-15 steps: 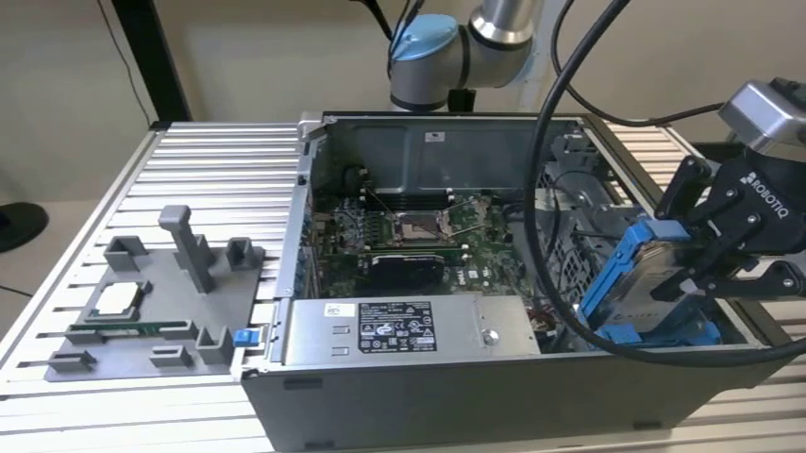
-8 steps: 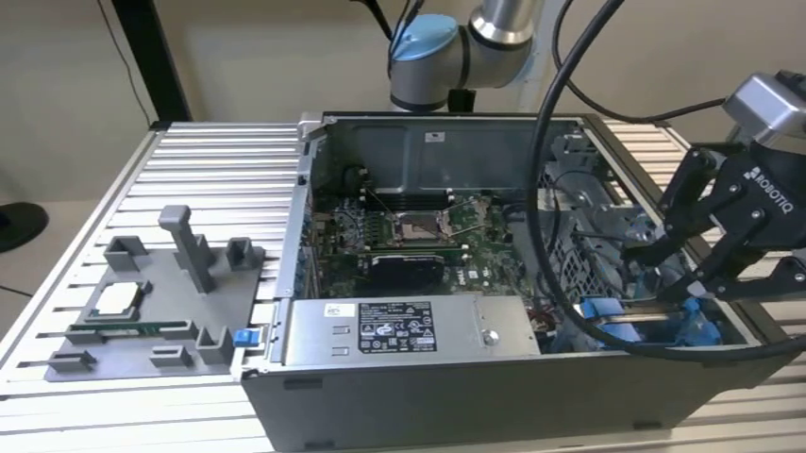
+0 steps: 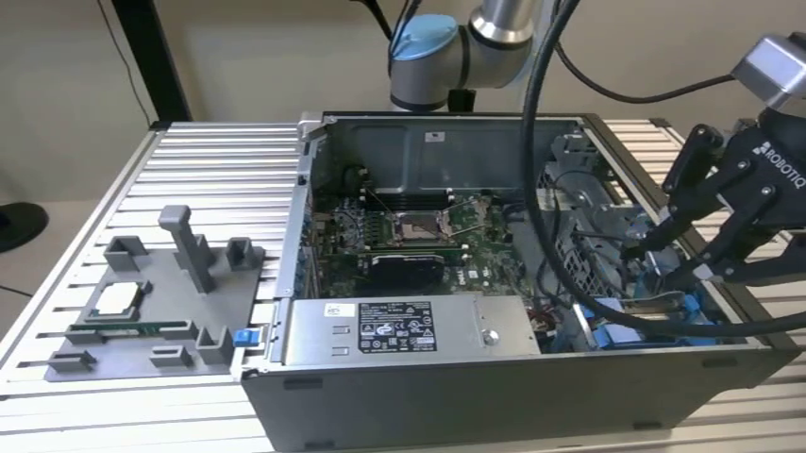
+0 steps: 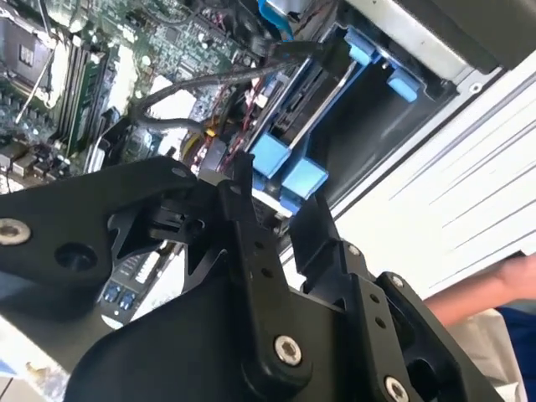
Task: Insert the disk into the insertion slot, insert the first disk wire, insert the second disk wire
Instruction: 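Insert the disk into the insertion slot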
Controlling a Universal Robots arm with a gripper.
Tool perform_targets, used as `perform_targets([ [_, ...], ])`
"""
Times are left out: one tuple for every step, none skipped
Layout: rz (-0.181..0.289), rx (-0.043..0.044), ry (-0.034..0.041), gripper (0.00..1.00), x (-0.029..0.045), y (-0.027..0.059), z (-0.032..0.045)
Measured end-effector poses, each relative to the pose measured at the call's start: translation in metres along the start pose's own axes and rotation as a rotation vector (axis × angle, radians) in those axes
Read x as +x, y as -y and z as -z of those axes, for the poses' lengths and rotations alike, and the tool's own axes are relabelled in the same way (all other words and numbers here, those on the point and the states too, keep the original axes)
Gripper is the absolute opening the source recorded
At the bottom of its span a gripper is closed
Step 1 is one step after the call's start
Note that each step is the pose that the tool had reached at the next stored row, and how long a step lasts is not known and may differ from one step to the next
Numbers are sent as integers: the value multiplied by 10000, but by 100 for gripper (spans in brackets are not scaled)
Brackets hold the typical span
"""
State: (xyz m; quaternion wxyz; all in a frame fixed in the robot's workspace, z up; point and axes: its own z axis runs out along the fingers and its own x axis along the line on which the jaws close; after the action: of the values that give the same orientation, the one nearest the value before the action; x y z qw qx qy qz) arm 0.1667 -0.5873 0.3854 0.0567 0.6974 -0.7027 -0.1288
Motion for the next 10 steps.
perform_targets([
  [4,43,-1,100,0,-40,-11],
  [10,86,-1,100,-1,-80,-22],
  [13,119,0,100,-5,-114,-32],
  [16,150,1,100,-14,-143,-37],
  [19,178,4,100,-23,-168,-35],
  [22,205,2,100,-29,-189,-26],
  [26,243,2,100,-34,-211,-14],
  [30,279,5,100,-40,-229,-3],
  [35,324,7,100,-46,-244,5],
  [44,408,6,100,-52,-257,7],
])
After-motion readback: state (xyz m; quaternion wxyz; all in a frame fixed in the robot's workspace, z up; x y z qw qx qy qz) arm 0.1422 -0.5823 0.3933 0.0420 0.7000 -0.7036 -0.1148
